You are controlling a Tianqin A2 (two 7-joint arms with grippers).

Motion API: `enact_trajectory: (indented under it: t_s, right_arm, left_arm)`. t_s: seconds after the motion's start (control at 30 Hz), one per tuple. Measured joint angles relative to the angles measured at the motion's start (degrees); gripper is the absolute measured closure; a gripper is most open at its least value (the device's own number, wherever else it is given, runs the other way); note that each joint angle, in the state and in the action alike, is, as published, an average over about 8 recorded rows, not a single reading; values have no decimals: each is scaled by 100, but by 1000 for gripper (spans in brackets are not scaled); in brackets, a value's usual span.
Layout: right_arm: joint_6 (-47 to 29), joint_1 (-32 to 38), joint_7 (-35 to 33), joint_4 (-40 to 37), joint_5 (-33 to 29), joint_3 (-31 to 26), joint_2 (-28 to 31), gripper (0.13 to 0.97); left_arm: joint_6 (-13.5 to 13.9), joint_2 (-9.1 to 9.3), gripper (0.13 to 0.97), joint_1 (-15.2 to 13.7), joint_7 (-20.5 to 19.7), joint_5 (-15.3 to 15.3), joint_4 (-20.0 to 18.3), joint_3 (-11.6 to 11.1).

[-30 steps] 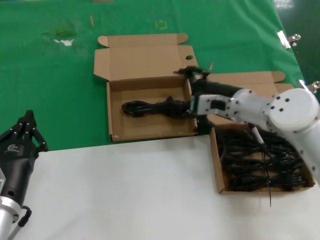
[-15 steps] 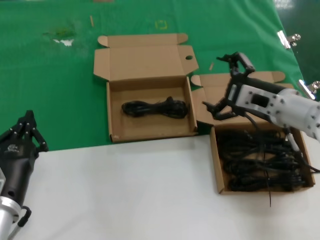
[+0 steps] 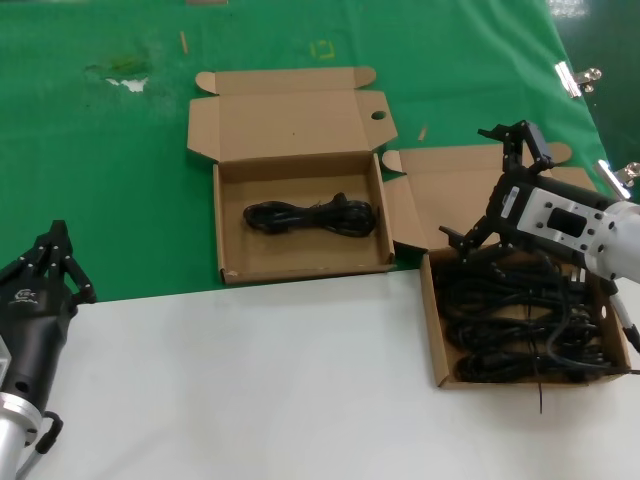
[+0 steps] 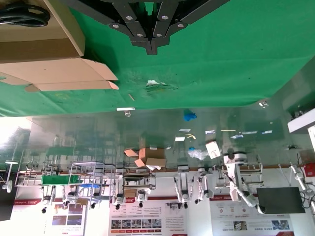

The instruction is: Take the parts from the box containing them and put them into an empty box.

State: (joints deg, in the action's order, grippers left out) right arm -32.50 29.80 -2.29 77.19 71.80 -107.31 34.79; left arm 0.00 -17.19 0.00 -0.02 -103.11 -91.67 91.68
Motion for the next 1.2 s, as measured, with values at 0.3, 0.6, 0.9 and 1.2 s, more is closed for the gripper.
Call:
enact_trajectory:
  t_s: [0.3, 0.6, 0.9, 1.2]
  right_arm:
    - [137, -134, 10, 64, 139, 70, -68, 165]
    - [483, -451, 35, 218, 471, 237, -256, 142]
    - [874, -808, 62, 391, 848, 424, -468, 129]
    - [1259, -1161, 89, 562, 1218, 609, -679, 129]
  left_arm:
    - [0, 0, 957, 0, 0, 0, 0, 0]
    - [0, 0, 949, 0, 0, 0, 0, 0]
    - [0, 0, 897, 0, 0, -1, 0, 0]
    - [0, 0, 821, 0, 0, 0, 0, 0]
